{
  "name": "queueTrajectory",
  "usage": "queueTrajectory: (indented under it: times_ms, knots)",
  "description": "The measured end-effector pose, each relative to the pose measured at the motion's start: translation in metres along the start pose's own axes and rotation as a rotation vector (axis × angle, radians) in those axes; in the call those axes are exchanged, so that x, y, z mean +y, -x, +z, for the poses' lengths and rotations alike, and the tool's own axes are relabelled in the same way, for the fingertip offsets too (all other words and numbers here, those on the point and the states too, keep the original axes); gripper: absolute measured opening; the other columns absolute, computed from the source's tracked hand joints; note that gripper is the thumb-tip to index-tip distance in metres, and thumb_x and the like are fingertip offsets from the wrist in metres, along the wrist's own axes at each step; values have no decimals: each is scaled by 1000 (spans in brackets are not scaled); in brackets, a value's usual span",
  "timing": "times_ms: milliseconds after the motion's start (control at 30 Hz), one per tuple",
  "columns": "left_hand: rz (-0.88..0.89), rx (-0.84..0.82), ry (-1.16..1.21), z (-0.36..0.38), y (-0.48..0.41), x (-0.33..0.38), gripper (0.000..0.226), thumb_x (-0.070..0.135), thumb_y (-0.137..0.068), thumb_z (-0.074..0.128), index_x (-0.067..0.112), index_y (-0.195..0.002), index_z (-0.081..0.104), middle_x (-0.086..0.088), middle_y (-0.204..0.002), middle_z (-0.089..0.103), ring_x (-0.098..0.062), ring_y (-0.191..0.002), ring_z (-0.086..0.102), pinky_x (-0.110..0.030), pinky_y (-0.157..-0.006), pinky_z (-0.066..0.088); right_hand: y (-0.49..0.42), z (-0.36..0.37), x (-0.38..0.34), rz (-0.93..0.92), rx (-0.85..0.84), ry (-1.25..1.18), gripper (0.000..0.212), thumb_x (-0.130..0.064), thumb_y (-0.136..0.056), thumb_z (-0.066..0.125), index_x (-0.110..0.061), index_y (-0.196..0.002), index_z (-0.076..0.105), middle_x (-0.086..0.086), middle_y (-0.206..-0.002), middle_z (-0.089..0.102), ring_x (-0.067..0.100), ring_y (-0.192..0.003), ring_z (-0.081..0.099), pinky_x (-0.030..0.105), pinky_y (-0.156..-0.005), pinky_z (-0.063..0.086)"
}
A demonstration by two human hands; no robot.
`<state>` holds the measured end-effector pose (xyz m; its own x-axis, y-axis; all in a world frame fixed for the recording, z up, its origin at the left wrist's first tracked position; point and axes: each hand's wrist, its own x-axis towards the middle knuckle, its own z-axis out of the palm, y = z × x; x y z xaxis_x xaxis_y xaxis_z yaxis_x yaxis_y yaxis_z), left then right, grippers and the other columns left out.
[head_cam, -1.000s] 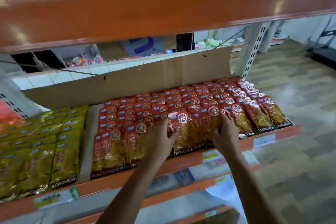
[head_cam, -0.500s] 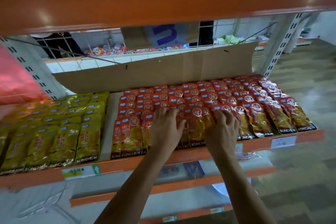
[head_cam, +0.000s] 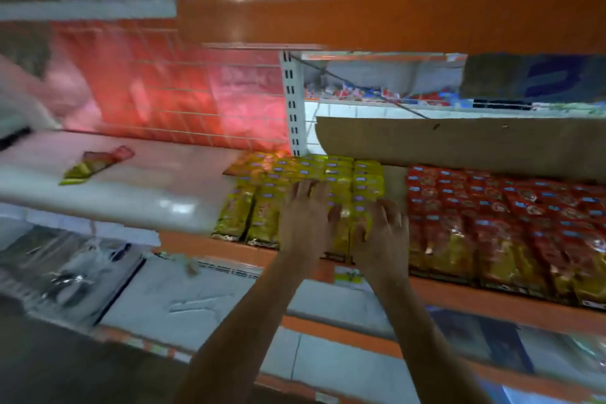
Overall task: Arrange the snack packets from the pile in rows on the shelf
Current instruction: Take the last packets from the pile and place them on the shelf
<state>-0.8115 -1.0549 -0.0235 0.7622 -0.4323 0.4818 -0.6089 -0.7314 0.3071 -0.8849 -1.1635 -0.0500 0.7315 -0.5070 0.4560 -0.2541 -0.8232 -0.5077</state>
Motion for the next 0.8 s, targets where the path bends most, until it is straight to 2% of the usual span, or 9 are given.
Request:
queueTrajectory:
  times_ms: [67, 200, 300, 400, 500, 600, 700, 800]
  knots:
    - [-38, 11, -58, -19, 3, -44, 45, 36, -77, 64, 10, -114, 61, -14, -110, 62, -39, -103, 57, -46, -83, 52, 3, 27, -39, -45, -16, 13, 42, -19, -68, 46, 0, -102, 63, 22, -106, 62, 42, -95, 60, 38, -86, 30]
    - [-175, -19, -66, -52, 10, -116, 47, 34, -82, 67, 12, -123, 58, -12, -121, 59, -38, -113, 51, -46, -85, 46, 10, 72, -110, -87, -64, -16, 38, -14, -63, 59, -3, -99, 65, 22, -102, 64, 42, -92, 62, 39, -85, 30]
    - [-250, 4, -93, -66, 15, -168, 47, 35, -84, 65, 13, -125, 57, -10, -124, 58, -36, -115, 49, -45, -86, 45, 9, 106, -153, -158, -153, -75, 38, -10, -66, 60, -7, -103, 65, 19, -104, 63, 42, -97, 58, 40, -86, 37]
    - [-341, 23, -95, -75, 16, -218, 49, 36, -86, 64, 12, -129, 55, -9, -128, 56, -35, -118, 47, -45, -88, 44, 4, 139, -191, -170, -258, -112, 35, -2, -68, 64, -3, -103, 63, 20, -112, 60, 42, -105, 54, 42, -93, 40]
    - [-419, 6, -134, -82, 12, -267, 53, 40, -90, 59, 14, -135, 49, -9, -135, 51, -33, -123, 43, -44, -93, 42, -5, 175, -225, -174, -338, -102, 34, -6, -76, 62, -1, -110, 60, 17, -121, 57, 38, -116, 48, 39, -99, 32]
    - [-501, 25, -147, -85, 1, -323, 53, 38, -90, 60, 11, -134, 50, -13, -135, 51, -36, -123, 43, -45, -95, 41, -21, 218, -263, -222, -383, -180, 32, -6, -81, 60, -1, -112, 59, 16, -120, 57, 35, -116, 48, 38, -99, 34]
    - [-597, 6, -170, -89, -17, -378, 50, 34, -94, 55, 10, -137, 47, -13, -138, 48, -35, -126, 40, -46, -98, 39, -45, 259, -308, -276, -445, -205, 36, -9, -86, 56, -8, -122, 56, 11, -124, 57, 30, -117, 46, 32, -101, 31]
    - [-683, -40, -229, -95, -39, -433, 45, 26, -96, 48, 11, -138, 42, -11, -141, 43, -32, -129, 36, -44, -98, 38, -73, 301, -356, -242, -531, -205, 40, -15, -90, 53, -13, -129, 51, 11, -126, 53, 28, -118, 46, 33, -101, 36]
